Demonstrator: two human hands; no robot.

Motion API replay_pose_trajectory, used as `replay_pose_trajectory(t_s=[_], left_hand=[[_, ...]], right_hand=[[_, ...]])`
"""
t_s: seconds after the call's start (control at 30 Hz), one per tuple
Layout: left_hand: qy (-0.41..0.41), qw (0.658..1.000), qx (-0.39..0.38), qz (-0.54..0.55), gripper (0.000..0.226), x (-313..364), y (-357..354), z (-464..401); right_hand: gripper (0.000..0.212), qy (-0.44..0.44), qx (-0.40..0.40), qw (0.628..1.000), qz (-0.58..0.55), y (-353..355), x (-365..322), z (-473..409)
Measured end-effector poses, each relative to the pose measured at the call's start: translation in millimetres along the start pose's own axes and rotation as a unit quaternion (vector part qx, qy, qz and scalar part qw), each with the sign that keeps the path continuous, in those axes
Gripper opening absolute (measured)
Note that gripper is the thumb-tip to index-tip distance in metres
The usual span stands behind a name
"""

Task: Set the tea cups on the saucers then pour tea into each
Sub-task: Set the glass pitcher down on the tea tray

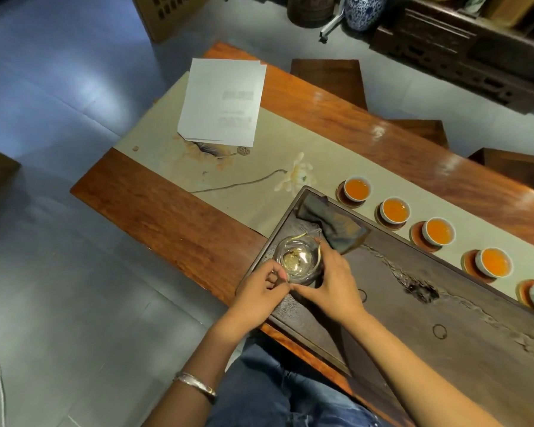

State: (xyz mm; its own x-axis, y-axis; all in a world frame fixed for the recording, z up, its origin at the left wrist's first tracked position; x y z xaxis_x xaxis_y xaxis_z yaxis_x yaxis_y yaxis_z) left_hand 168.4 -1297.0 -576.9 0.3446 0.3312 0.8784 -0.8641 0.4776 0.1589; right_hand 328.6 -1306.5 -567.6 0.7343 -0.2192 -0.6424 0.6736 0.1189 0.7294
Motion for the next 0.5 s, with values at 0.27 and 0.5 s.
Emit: replay_pose_trajectory(t_s=[0.27,0.5], left_hand=[[0.034,0.994,-0.077,-0.074,0.014,13,2,-1],[0.029,0.889,-0.126,-0.44,0.024,54,14,-2]], right_hand=[[0.115,0.009,-0.042,0.999,0.028,2,-2,-3],[0.087,-0.057,-0.033,0.996,0.053,24,25,22]])
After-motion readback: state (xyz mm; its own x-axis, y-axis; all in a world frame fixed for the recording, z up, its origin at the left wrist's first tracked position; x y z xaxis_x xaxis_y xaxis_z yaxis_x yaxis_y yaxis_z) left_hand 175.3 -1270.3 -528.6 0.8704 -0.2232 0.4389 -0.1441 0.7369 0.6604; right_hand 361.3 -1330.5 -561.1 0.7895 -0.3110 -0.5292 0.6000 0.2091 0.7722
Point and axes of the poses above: each hand's wrist, its own z-axis away from the middle knuckle, its own y-axis out of the back of the hand, x = y × z, the point moved 7 cm from there along -z, towards the middle knuckle, and after that the axes turned 1 degree about z, right-handed, at the moved point
